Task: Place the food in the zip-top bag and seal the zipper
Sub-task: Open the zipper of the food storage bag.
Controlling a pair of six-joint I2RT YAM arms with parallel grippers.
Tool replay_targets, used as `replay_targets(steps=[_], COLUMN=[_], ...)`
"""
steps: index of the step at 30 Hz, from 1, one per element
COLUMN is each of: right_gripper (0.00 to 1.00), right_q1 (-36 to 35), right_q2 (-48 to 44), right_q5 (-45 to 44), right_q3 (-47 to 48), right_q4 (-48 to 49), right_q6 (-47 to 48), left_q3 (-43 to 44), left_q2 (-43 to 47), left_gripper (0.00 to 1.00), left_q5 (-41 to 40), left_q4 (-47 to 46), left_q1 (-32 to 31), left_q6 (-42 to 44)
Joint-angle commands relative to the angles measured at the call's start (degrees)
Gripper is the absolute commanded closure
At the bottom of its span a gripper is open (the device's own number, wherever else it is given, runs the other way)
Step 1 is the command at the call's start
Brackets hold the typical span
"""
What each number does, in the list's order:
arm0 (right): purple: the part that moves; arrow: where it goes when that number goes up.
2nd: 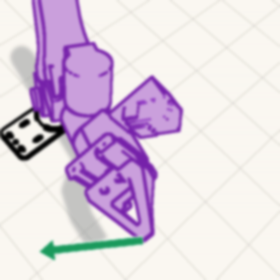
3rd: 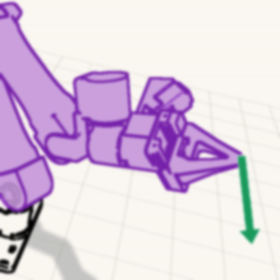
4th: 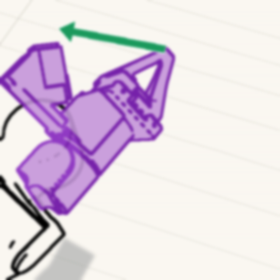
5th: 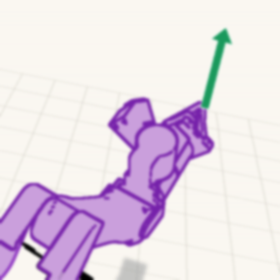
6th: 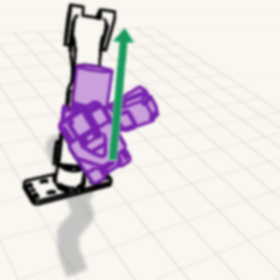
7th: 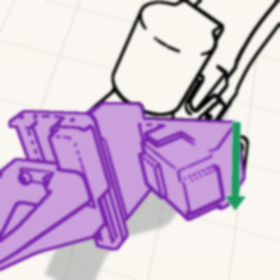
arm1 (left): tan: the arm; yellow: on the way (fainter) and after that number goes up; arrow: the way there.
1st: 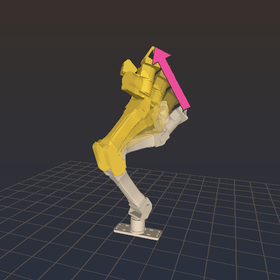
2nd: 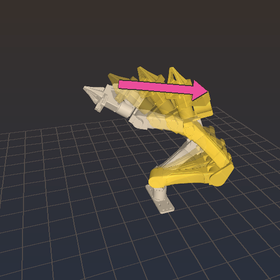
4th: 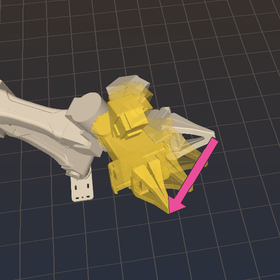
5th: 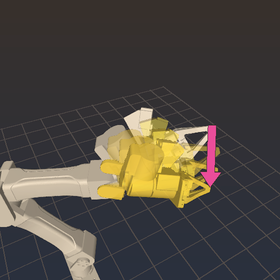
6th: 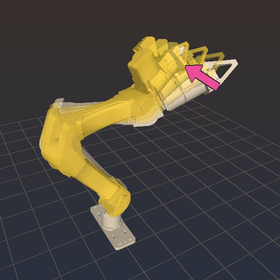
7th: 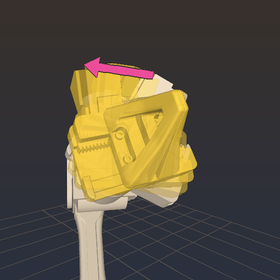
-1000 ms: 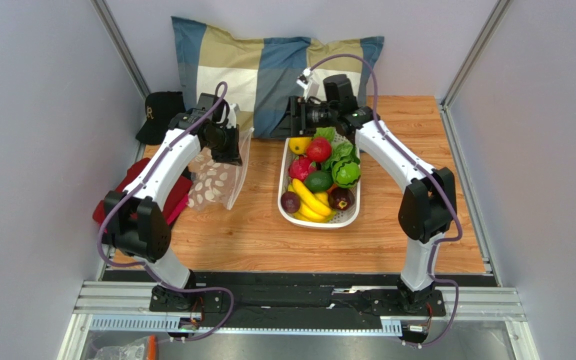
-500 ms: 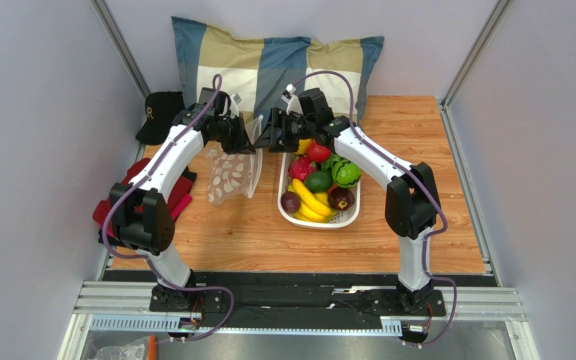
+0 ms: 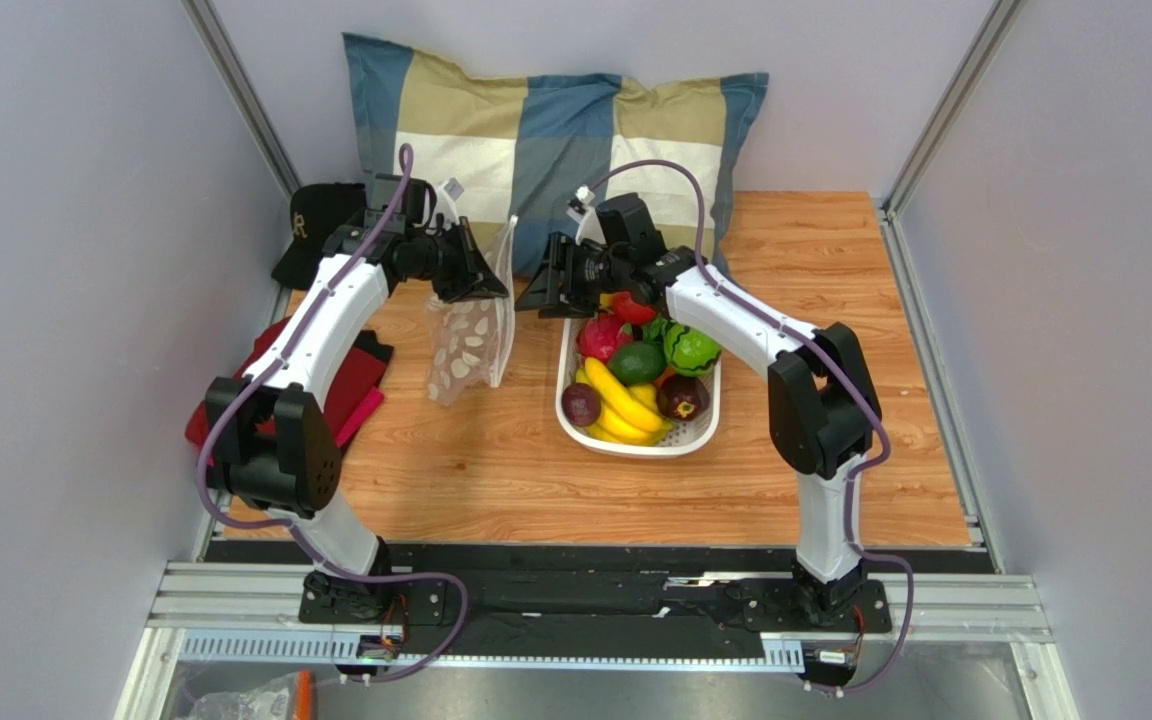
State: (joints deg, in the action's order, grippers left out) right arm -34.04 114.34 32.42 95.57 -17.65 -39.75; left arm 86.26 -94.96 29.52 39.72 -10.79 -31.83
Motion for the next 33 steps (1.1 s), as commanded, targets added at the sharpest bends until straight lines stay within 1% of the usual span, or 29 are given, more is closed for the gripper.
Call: replay_targets(steps=[1,6,10,12,15,18,20,23,24,26,29,30,32,33], right_gripper=[0.43,0.41,0.39,0.39,0.41,0.5,0.53,0.6,0.67,0.73,0.88,1.0,1.0,1.0], right_q1=[-0.5,-0.3,-0.5,-1.0,-1.5,-1.5,-1.5,-1.5,-1.5,-1.3,-1.1,-1.0,-0.6,-0.3], right_q2=[0.3,-1.6,-2.7,-2.0,-0.5,1.7,1.8,1.2,1.2,0.7,0.0,-0.2,-0.1,-0.1], right_q5=[1.1,2.2,4.0,3.9,2.4,0.9,0.7,0.4,0.4,0.4,-0.2,-0.5,-1.4,-1.3], right_q3=[2.3,1.3,-0.5,0.2,2.9,5.2,5.0,3.8,3.5,3.0,1.8,1.8,2.4,2.6], right_q4=[5.6,6.4,10.0,10.3,8.0,4.2,4.3,5.7,5.7,5.4,5.1,4.7,3.1,2.5], right_q6=[-2.0,-0.4,-0.6,-0.2,1.1,3.0,3.8,4.7,5.4,6.3,7.7,8.0,8.2,8.1], left_q3=[0.0,0.1,0.6,0.8,1.7,2.0,1.8,1.4,1.5,1.6,1.5,1.9,3.2,4.1], left_q2=[2.5,2.1,1.4,0.7,0.4,0.6,0.8,0.6,0.3,0.3,1.0,1.2,2.3,2.5], left_gripper=[1.0,1.0,1.0,1.0,1.0,1.0,1.0,1.0,1.0,1.0,1.0,1.0,1.0,1.0], left_q5=[2.0,0.5,0.5,1.3,3.2,4.0,4.2,6.1,6.8,7.4,9.0,8.2,5.0,-0.4], left_q4=[-2.0,-1.7,-1.6,-1.7,-1.8,-2.0,-2.1,-2.1,-1.8,-1.0,-0.1,0.8,5.2,7.3], left_q1=[-0.1,-0.1,-0.1,-0.1,-0.1,0.0,0.2,1.2,1.5,2.5,3.5,3.5,3.5,3.5], left_q6=[-0.4,-0.2,-0.3,-0.3,-0.8,-0.9,-1.5,-2.5,-2.6,-2.3,-0.9,-0.1,3.5,5.9])
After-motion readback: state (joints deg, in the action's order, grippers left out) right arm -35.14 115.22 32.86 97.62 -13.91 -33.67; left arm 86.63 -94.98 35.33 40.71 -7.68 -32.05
